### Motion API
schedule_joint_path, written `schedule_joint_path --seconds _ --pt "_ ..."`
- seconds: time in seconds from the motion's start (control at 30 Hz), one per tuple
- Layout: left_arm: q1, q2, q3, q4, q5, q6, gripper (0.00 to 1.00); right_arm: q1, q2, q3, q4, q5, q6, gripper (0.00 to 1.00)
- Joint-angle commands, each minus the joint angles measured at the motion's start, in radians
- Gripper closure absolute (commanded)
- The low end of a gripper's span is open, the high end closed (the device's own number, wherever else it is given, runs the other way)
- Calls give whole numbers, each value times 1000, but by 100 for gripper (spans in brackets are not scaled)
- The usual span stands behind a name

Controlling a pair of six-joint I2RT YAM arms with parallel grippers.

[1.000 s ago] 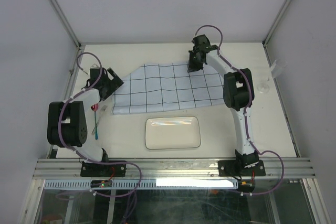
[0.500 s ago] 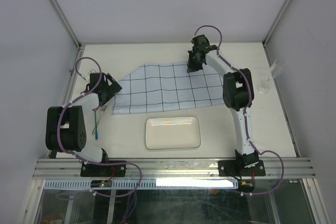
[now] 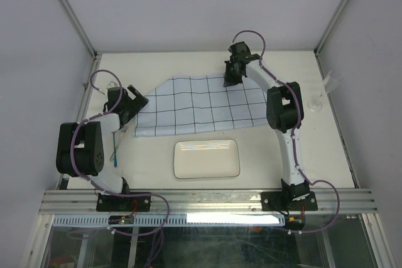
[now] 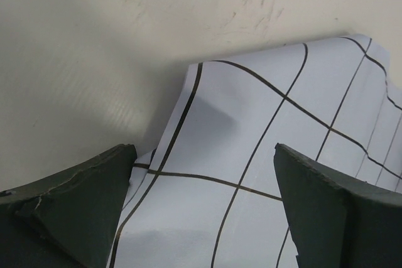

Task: Set the dinner table for one person
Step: Flatten out the napkin at the center of the board.

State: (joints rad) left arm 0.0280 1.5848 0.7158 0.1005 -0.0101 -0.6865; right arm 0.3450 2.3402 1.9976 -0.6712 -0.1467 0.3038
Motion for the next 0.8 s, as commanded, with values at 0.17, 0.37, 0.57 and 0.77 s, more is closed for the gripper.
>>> schedule_joint_path --seconds 0.17,0.37,0.57,0.77 --pt "7 66 -36 112 131 -58 1 6 -21 -3 19 -13 -20 100" --pt "7 58 -34 171 191 -78 1 6 -13 -6 20 -12 -20 100" --pt "7 56 -26 272 305 -128 1 6 2 -14 19 -10 -22 100" --pt "7 26 -4 309 364 -142 2 6 8 -28 28 -5 -22 100"
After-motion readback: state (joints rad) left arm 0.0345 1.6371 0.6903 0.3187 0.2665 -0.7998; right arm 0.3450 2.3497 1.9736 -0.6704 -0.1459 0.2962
